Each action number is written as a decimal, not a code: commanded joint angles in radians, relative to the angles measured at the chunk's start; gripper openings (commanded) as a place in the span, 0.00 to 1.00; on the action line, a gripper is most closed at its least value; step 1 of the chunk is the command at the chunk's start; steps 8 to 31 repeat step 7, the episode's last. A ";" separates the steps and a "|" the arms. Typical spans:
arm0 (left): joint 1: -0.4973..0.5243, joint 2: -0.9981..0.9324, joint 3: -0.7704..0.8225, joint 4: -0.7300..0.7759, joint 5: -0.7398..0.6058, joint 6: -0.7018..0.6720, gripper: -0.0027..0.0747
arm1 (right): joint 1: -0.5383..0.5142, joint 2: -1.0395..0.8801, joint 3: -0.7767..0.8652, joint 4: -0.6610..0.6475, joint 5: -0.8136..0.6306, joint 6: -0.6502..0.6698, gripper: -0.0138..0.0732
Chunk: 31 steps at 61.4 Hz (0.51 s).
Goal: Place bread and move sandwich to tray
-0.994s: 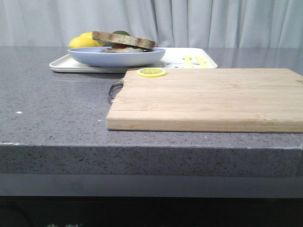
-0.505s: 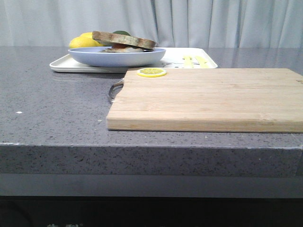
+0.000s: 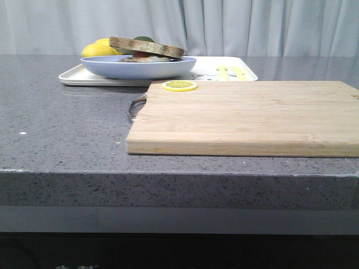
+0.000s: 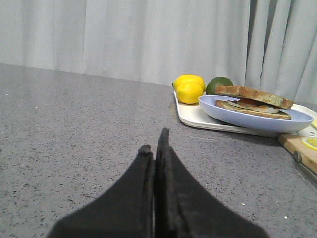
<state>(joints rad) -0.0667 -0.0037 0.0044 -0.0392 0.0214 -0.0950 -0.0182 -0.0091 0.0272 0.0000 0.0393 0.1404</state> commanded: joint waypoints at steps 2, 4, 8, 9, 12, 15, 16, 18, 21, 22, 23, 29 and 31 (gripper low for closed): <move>0.002 -0.022 0.001 0.002 -0.079 -0.006 0.01 | -0.005 -0.018 -0.003 -0.009 -0.088 -0.004 0.08; 0.002 -0.022 0.001 0.002 -0.079 -0.006 0.01 | -0.005 -0.018 -0.003 -0.009 -0.088 -0.004 0.08; 0.002 -0.022 0.001 0.002 -0.079 -0.006 0.01 | -0.005 -0.018 -0.003 -0.009 -0.088 -0.004 0.08; 0.002 -0.022 0.001 0.002 -0.079 -0.006 0.01 | -0.005 -0.018 -0.003 -0.009 -0.088 -0.004 0.08; 0.002 -0.022 0.001 0.002 -0.079 -0.006 0.01 | -0.005 -0.018 -0.003 -0.009 -0.088 -0.004 0.08; 0.002 -0.022 0.001 0.002 -0.079 -0.006 0.01 | -0.005 -0.018 -0.003 -0.009 -0.088 -0.004 0.08; 0.002 -0.022 0.001 0.002 -0.079 -0.006 0.01 | -0.005 -0.018 -0.003 -0.009 -0.088 -0.004 0.08; 0.002 -0.022 0.001 0.002 -0.079 -0.006 0.01 | -0.005 -0.018 -0.003 -0.009 -0.088 -0.004 0.08; 0.002 -0.022 0.001 0.002 -0.079 -0.006 0.01 | -0.005 -0.018 -0.003 -0.009 -0.088 -0.004 0.08; 0.002 -0.022 0.001 0.002 -0.079 -0.006 0.01 | -0.005 -0.018 -0.003 -0.009 -0.088 -0.004 0.08; 0.002 -0.022 0.001 0.002 -0.079 -0.006 0.01 | -0.005 -0.018 -0.003 -0.009 -0.088 -0.004 0.08; 0.002 -0.022 0.001 0.002 -0.079 -0.006 0.01 | -0.005 -0.018 -0.003 -0.009 -0.088 -0.004 0.08; 0.002 -0.022 0.001 0.002 -0.079 -0.006 0.01 | -0.005 -0.018 -0.003 -0.009 -0.088 -0.004 0.08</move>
